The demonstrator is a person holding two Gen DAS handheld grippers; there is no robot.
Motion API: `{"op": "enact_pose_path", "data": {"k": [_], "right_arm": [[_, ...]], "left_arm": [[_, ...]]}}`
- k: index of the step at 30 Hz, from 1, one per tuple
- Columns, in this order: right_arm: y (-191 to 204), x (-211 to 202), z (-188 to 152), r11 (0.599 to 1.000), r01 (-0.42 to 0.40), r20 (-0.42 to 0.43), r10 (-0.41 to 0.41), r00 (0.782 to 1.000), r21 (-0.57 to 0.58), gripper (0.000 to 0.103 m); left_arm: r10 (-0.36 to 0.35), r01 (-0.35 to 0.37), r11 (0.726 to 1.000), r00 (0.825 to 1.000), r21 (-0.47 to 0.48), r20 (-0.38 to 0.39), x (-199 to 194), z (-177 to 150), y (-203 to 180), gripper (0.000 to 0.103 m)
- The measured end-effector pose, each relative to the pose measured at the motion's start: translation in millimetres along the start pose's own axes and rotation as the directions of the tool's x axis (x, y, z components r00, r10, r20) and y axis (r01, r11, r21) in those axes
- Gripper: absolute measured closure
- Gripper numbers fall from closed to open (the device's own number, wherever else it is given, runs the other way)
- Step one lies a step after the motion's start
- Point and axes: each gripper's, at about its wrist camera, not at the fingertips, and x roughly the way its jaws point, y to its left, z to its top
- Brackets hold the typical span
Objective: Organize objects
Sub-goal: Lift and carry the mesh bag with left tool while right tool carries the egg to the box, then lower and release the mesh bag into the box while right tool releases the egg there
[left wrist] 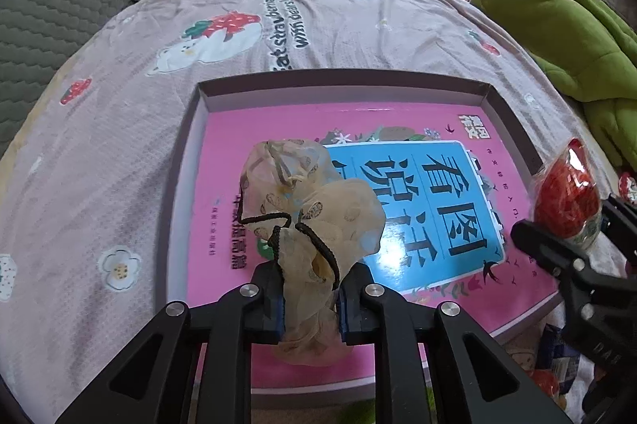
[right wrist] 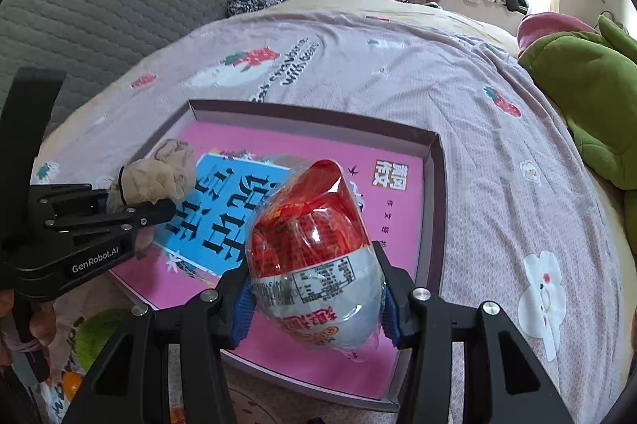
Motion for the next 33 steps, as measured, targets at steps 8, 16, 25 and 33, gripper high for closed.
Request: {"op": "enact_pose_path", "data": {"k": [8,16,25,33], "right_arm": [[2.3,10.1,-3.1,1.0,0.029,-0.045,-0.029,0.999,0.004,0.052],[3.2,2.3,-1.4,1.0,0.012,-0.027,-0.012,1.0,0.01,0.051],[2.6,-11.1,4.6,1.0,0.022,0.028,-0.023,0.999,0.017,0.046],[3.1,-31.1,10.3,0.999,-0.003,0.072,0.0,0.997,0.034,0.043]], "left_arm": [[0.013,-0.013,0.999,1.0,0.031,-0.017,6.3,1.5,-12.1,0.072],[0.019,-0.019,0.999,1.0,0.029,-0.011,-3.6,4.2,-10.8,0.045],[0.006,-0.006,1.0,1.0,0.029,0.004,-17.6,8.1,-9.1,0.029],[-0.006,0.006,1.0,0.999,-0.001,0.046,-37.7,9.7,-2.9,0.027]]}}
